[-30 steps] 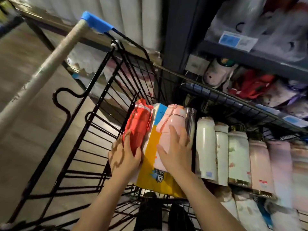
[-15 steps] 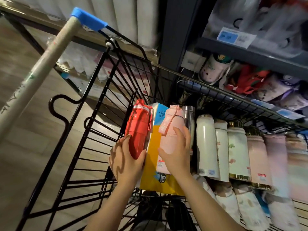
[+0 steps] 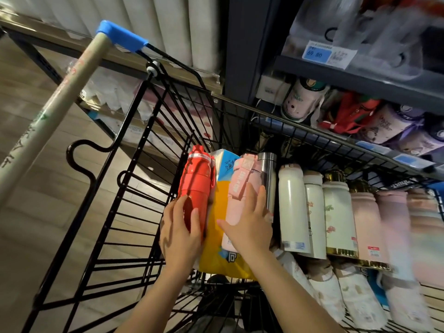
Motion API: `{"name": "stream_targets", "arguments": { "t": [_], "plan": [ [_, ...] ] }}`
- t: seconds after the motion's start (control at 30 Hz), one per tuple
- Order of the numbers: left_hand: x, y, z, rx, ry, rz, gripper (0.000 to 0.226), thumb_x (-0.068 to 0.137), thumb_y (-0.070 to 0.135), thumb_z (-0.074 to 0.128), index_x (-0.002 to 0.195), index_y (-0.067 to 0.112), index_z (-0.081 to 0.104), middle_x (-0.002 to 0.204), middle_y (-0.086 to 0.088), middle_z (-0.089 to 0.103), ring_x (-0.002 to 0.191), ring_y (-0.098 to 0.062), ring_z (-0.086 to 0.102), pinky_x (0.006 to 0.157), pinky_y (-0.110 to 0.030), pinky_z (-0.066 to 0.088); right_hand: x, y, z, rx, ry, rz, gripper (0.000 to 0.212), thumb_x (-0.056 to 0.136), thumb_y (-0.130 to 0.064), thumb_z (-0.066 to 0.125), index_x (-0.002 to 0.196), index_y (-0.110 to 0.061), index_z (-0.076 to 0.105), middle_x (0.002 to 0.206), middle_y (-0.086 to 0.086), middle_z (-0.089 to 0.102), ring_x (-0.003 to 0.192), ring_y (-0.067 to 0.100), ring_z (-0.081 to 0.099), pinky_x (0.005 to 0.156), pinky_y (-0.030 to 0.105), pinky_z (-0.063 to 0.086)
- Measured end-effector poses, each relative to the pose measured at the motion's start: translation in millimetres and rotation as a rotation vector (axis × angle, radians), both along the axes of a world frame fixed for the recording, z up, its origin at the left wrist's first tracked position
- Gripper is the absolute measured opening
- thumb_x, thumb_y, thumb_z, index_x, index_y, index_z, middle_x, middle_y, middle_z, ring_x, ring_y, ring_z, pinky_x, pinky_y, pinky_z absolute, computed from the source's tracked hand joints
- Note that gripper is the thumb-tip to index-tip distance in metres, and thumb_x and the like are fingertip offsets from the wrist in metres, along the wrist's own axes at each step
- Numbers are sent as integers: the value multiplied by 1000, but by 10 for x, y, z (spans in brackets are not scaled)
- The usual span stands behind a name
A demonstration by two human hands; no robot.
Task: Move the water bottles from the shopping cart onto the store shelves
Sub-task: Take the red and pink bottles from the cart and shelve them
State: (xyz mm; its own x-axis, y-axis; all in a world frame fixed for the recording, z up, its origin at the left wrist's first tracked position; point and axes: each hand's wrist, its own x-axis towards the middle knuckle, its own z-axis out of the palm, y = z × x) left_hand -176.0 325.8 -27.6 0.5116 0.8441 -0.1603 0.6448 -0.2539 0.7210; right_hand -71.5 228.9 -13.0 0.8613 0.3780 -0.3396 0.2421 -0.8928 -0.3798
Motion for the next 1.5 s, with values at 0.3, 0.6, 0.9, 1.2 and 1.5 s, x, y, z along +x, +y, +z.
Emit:
{"name": "stream_targets", "arguments": {
  "t": [0.3, 0.6, 0.9, 1.2, 1.5],
  "plan": [
    [56, 121, 34, -21, 40, -32, 61, 89, 41, 61, 141, 40, 28, 136, 2, 37, 115, -23, 48, 94, -46, 47, 22, 10, 13, 52, 49, -19, 104, 79, -47, 72, 148, -32, -4, 159, 3, -7, 136, 36, 34, 92, 42, 49],
    [112, 160, -1, -4, 205, -93, 87, 77, 42, 74, 147, 38, 22, 132, -6, 33, 113, -29, 50, 79, -31, 43, 7, 8, 65, 37, 56, -14, 99, 81, -45, 71, 148, -32, -1, 159, 5, -7, 136, 34, 33, 90, 38, 50],
    [124, 30, 154, -149, -132, -66, 89, 65, 48, 81, 140, 45, 34, 125, 8, 48, 109, -13, 52, 92, -39, 48, 105, -284, 288, 189, 11, -57, 105, 76, -33, 71, 150, -37, -2, 159, -8, 2, 137, 23, 30, 93, 38, 46],
    [457, -445, 139, -116, -79, -263, 90, 60, 58, 73, 141, 38, 38, 116, 12, 55, 107, -18, 58, 89, -44, 53, 395, -841, 482, 274, -113, -200, 103, 71, -29, 78, 150, -34, 11, 158, -8, 11, 136, 22, 32, 94, 41, 43],
    [530, -582, -54, -108, 92, -326, 64, 84, 63, 49, 139, 33, 35, 98, 5, 66, 86, -21, 62, 76, -41, 55, 458, -1269, 471, 231, -86, -284, 99, 71, -32, 74, 145, -42, 8, 155, -15, 11, 120, 26, 49, 82, 42, 51]
  ]
}}
